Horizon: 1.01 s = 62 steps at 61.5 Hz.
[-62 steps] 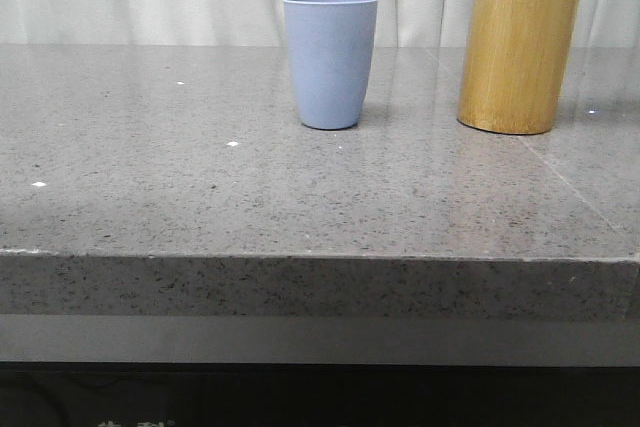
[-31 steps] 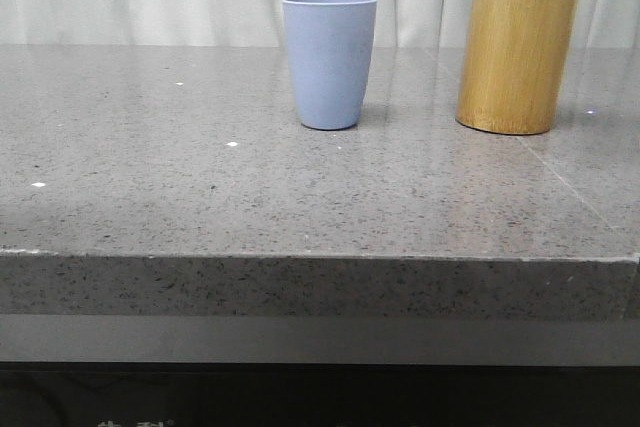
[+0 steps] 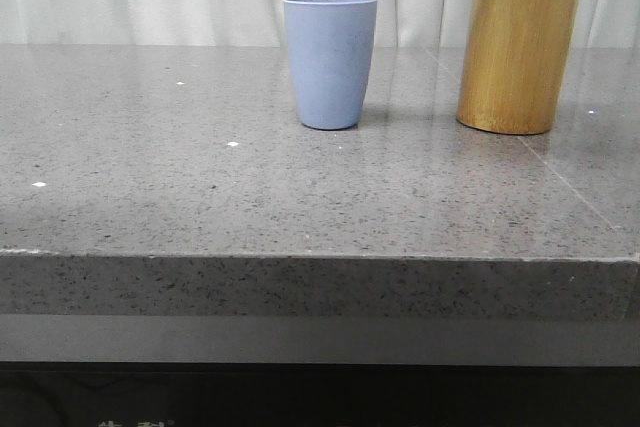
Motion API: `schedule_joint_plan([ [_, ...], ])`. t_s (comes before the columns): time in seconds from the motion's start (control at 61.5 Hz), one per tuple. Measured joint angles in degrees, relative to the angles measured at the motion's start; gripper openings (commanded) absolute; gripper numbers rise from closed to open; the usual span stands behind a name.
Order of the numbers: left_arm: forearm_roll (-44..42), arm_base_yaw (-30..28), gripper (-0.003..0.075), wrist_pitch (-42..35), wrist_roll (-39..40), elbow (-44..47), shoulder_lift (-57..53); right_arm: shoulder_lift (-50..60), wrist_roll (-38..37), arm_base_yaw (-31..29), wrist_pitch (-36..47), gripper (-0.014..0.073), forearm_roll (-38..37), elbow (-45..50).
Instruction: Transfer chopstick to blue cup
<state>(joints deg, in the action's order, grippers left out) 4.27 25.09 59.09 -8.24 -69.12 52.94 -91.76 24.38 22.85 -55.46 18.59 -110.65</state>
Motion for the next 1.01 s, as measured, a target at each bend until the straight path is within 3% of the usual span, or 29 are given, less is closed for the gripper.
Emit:
schedule_joint_plan([
  [0.211,0.0,0.0,0.0314,-0.2,0.0,0.0,0.0,-6.7,0.0,0.1,3.3,-0.0053,-1.6,0.1],
  [0.309,0.0,0.0,0.0314,-0.5,0.0,0.0,0.0,-9.1,0.0,0.1,4.0,0.0000,-1.6,0.1],
  [0.488,0.0,0.0,0.0314,-1.5,0.0,0.0,0.0,-11.4,0.0,0.1,4.1,0.0297,-1.0,0.2],
  [0.585,0.0,0.0,0.0314,-1.8,0.0,0.0,0.0,-11.5,0.0,0.1,4.2,0.0386,-1.0,0.2],
  [0.829,0.0,0.0,0.0314,-1.8,0.0,0.0,0.0,-7.5,-1.2,-1.0,0.2,0.0393,-1.2,0.1],
  [1.008,0.0,0.0,0.0314,-1.9,0.0,0.0,0.0,1.1,-11.9,-4.8,-8.3,0.0392,-6.9,0.0],
])
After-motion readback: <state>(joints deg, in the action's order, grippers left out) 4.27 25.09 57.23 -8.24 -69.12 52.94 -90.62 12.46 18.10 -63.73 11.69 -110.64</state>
